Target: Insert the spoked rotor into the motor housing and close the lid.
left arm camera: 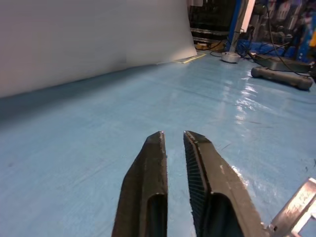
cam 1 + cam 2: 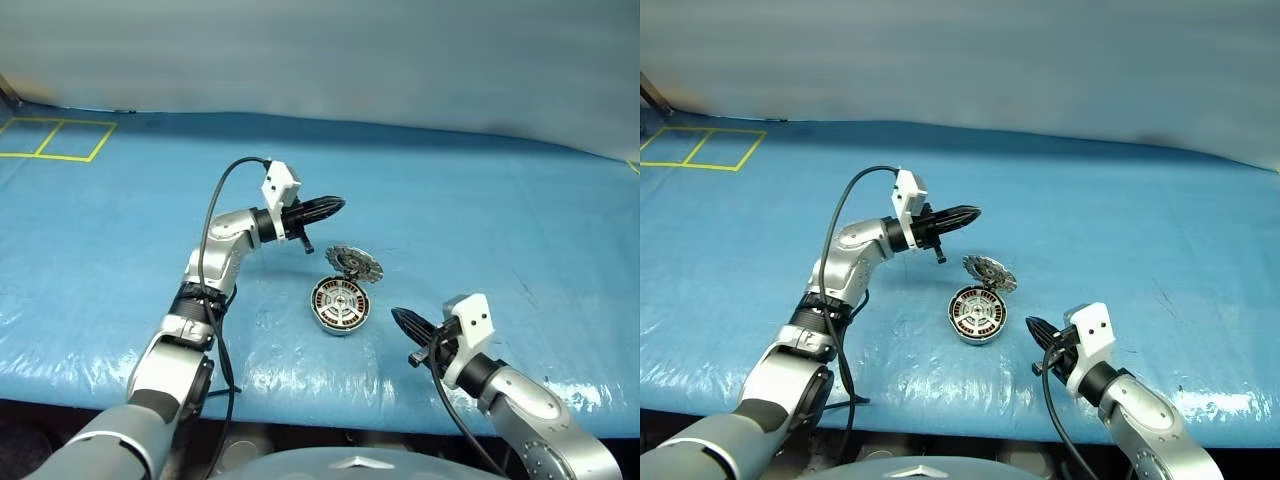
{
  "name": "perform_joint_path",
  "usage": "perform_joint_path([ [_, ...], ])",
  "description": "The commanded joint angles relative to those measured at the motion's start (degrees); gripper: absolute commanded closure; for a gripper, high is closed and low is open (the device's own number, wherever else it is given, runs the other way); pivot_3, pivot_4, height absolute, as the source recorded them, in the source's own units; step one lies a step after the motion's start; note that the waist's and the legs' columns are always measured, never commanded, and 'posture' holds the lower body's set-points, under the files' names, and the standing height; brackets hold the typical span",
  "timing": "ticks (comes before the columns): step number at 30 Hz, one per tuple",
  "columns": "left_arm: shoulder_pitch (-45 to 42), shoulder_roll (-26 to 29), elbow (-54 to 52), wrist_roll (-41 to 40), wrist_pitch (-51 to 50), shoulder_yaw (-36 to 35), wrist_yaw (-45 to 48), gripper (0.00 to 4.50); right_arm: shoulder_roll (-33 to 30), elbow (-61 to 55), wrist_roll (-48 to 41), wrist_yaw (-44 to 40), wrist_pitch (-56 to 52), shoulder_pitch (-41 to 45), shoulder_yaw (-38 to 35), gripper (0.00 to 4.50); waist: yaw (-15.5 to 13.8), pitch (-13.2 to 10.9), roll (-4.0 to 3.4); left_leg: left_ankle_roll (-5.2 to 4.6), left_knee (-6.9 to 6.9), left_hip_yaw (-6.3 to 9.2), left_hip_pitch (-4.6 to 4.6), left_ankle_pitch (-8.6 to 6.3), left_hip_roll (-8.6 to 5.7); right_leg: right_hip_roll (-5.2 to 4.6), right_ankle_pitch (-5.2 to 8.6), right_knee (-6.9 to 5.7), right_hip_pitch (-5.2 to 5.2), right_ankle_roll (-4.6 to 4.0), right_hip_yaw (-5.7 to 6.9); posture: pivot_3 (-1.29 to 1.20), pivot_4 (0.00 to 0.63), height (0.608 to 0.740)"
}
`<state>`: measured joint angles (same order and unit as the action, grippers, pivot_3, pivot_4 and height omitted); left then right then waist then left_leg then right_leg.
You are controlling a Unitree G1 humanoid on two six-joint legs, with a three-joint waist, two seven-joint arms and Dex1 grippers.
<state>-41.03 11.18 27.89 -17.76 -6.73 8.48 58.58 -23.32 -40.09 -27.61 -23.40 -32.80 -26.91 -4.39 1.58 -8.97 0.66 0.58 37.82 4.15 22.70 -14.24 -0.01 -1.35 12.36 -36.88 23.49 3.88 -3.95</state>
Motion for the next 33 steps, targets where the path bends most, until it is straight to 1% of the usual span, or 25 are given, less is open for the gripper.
perform_joint_path([
  [1, -2.6, 0.0, 1.3, 3.1, 2.4, 4.5, 6.8, 4.47, 0.1, -3.9, -0.1, 0.7, 1.7, -2.2, -2.0, 4.50, 0.0, 0.0, 0.00, 0.00, -0.01, 0.01, 0.00, 0.00, 0.00, 0.00, 0.00, 0.00, 0.00, 0.00, 0.00, 0.00, 0.150, 0.740],
  [7, -3.5, 1.4, 3.3, 10.1, 9.4, 11.9, 14.5, 4.47, 0.2, -6.2, -0.9, 1.0, 2.6, -5.0, -5.7, 4.50, 0.1, 0.0, 0.00, 0.00, 0.02, -0.02, -0.01, 0.00, 0.01, 0.00, 0.14, -0.01, 0.00, -0.23, -0.03, 0.00, 0.150, 0.740],
  [10, -3.0, 2.0, 3.6, 12.2, 12.4, 14.0, 17.0, 4.47, 0.0, -7.0, -0.4, 1.2, 3.0, -5.5, -6.6, 4.50, 0.1, 0.0, 0.00, 0.00, 0.02, -0.02, -0.01, 0.00, 0.02, 0.00, 0.14, -0.01, 0.00, -0.23, -0.03, 0.00, 0.150, 0.740],
  [14, -1.7, 4.5, 2.3, 15.8, 17.7, 17.3, 19.9, 4.47, -0.2, -7.9, -0.3, 1.4, 2.8, -5.1, -7.2, 4.50, 0.1, 0.0, 0.00, -0.01, 0.01, -0.01, 0.00, 0.00, 0.02, 0.00, 0.15, -0.01, 0.01, -0.24, -0.03, 0.00, 0.150, 0.740],
  [16, -0.9, 5.4, 1.1, 15.7, 17.0, 17.9, 21.6, 4.47, -0.1, -8.1, -0.2, 1.6, 2.7, -4.7, -7.1, 4.50, 0.1, 0.0, -0.01, -0.01, 0.00, -0.01, -0.01, 0.00, 0.02, 0.00, 0.15, -0.01, 0.01, -0.25, -0.03, 0.00, 0.150, 0.740],
  [20, 0.9, 6.3, 0.8, 17.9, 19.5, 19.1, 21.2, 4.47, -0.1, -8.1, 0.0, 1.4, 2.5, -3.3, -5.5, 4.50, -0.1, 0.0, 0.00, -0.01, 0.02, 0.02, 0.00, 0.00, 0.02, 0.00, 0.15, -0.01, 0.00, -0.25, -0.02, 0.00, 0.150, 0.740],
  [24, 3.2, 6.4, -0.1, 18.8, 19.7, 19.7, 20.5, 4.47, -0.3, -7.1, 0.9, 2.3, 1.1, -0.6, -3.7, 4.50, -0.2, 0.0, -0.02, -0.01, 0.04, 0.01, -0.03, 0.00, 0.02, -0.01, 0.15, -0.01, -0.04, -0.25, -0.03, 0.00, 0.150, 0.740],
  [27, 4.6, 7.6, -0.3, 20.5, 22.9, 19.7, 18.6, 4.47, -0.7, -6.7, 0.5, 2.1, 0.7, 1.6, -2.7, 4.50, -0.1, 0.0, -0.02, -0.01, 0.04, 0.03, -0.05, 0.00, 0.02, 0.00, 0.15, -0.01, -0.06, -0.25, -0.02, 0.00, 0.150, 0.740],
  [30, 6.5, 5.5, -6.6, 12.9, 16.9, 13.6, 15.2, 4.47, -1.6, -6.4, 1.5, 1.5, 0.7, 3.6, -0.6, 4.50, -0.1, 0.0, -0.05, -0.01, 0.05, 0.01, -0.10, 0.00, 0.02, -0.01, 0.15, -0.03, -0.10, -0.25, -0.03, 0.00, 0.150, 0.740],
  [32, 8.4, 6.2, -14.2, 8.0, 11.7, 10.6, 14.5, 4.47, -1.9, -5.4, 2.5, 1.3, 0.6, 5.3, 1.9, 4.50, -0.1, 0.0, -0.01, -0.01, 0.05, 0.04, -0.05, 0.00, 0.03, -0.01, 0.15, -0.04, -0.05, -0.25, -0.02, 0.00, 0.150, 0.740],
  [33, 10.0, 7.1, -18.7, 5.4, 8.3, 9.0, 14.0, 4.49, -1.7, -4.5, 2.9, 1.0, 0.7, 6.5, 3.6, 4.32, 0.1, 0.0, -0.01, -0.01, 0.05, 0.08, 0.01, 0.00, 0.04, 0.00, 0.15, -0.05, 0.00, -0.25, 0.01, 0.00, 0.150, 0.740],
])
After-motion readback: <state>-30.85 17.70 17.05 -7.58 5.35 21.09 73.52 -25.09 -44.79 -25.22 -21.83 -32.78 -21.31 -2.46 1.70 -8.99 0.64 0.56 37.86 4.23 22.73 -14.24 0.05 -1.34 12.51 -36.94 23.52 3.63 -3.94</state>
